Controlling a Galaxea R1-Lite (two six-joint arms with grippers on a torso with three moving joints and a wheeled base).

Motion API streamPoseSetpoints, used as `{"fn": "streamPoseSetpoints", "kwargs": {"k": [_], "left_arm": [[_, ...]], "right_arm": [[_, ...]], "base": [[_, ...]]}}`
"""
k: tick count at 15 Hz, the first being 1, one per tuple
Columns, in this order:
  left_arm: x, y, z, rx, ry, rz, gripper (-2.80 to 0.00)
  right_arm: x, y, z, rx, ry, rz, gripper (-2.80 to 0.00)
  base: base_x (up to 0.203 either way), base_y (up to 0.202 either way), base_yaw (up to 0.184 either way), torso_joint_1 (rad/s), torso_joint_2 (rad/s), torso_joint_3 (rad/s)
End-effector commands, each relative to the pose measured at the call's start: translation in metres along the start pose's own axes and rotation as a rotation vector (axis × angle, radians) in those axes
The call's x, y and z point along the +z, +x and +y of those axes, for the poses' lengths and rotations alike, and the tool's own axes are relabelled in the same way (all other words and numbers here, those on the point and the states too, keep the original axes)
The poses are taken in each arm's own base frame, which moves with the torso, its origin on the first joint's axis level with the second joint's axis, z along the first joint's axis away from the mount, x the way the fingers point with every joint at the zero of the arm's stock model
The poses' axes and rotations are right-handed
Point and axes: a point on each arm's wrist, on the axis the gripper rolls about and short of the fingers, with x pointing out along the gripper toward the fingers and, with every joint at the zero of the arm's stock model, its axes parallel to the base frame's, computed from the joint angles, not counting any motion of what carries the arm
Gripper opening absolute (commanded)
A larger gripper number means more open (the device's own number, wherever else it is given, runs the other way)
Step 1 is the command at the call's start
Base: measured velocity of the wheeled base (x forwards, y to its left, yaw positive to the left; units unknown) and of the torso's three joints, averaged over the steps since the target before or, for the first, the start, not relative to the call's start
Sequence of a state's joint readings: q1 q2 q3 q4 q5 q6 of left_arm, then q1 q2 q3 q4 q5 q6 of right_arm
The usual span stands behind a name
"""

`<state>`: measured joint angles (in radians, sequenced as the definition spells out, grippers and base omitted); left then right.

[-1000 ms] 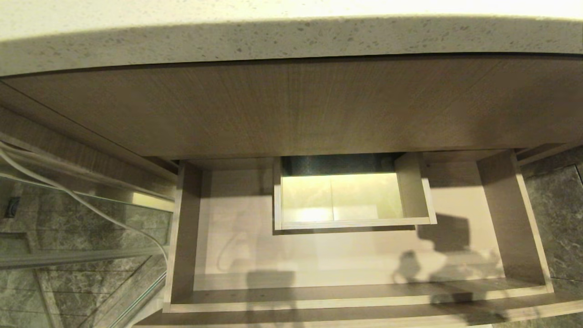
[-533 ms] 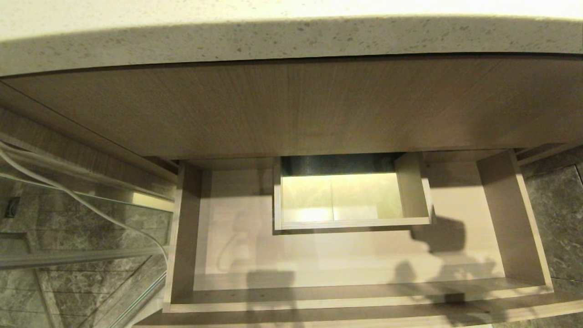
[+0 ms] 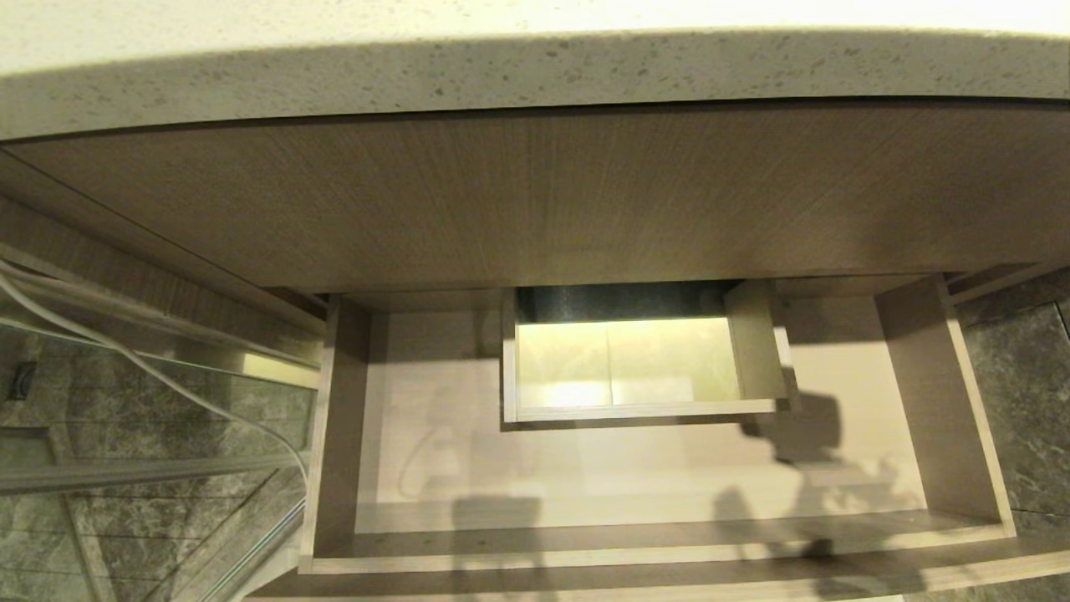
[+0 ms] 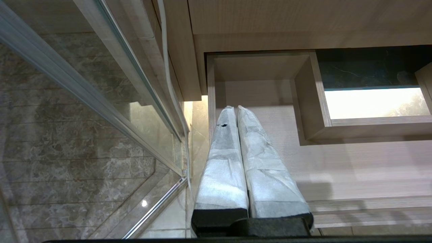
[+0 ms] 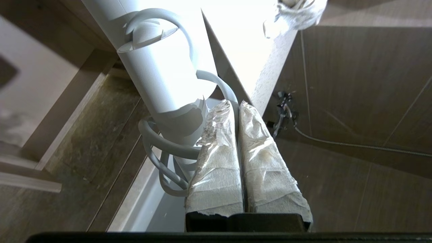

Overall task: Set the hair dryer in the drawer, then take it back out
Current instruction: Place it on the countertop

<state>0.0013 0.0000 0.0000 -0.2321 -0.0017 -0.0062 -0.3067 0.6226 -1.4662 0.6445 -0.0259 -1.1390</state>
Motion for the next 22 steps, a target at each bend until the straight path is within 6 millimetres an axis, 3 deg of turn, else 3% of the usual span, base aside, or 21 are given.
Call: {"fn": "streamPoseSetpoints", "kwargs": {"k": [1, 9, 20, 22], "left_arm": [[-0.011, 0.001, 0.0, 0.001, -0.001, 0.038, -2.8], [-0.011, 0.001, 0.0, 0.001, -0.002, 0.037, -2.8], [-0.011, 0.001, 0.0, 0.001, 0.0, 0.037, -2.8], [-0.011, 0.001, 0.0, 0.001, -0.001, 0.038, -2.8]], "right_arm": [[0.002, -0.005, -0.003, -0.017, -0.009, -0.016, -2.8], [0.007, -0.004, -0.016, -0.074, -0.005, -0.04, -2.8], [0.018, 0.038, -0.038, -0.177, 0.01, -0.084, -2.8], [0.021, 0.055, -0.043, -0.202, 0.011, -0.094, -2.8]], "base": [[0.0, 0.0, 0.0, 0.0, 0.0, 0.0], [0.0, 0.0, 0.0, 0.0, 0.0, 0.0], [0.0, 0.0, 0.0, 0.0, 0.0, 0.0], [0.0, 0.0, 0.0, 0.0, 0.0, 0.0]]}}
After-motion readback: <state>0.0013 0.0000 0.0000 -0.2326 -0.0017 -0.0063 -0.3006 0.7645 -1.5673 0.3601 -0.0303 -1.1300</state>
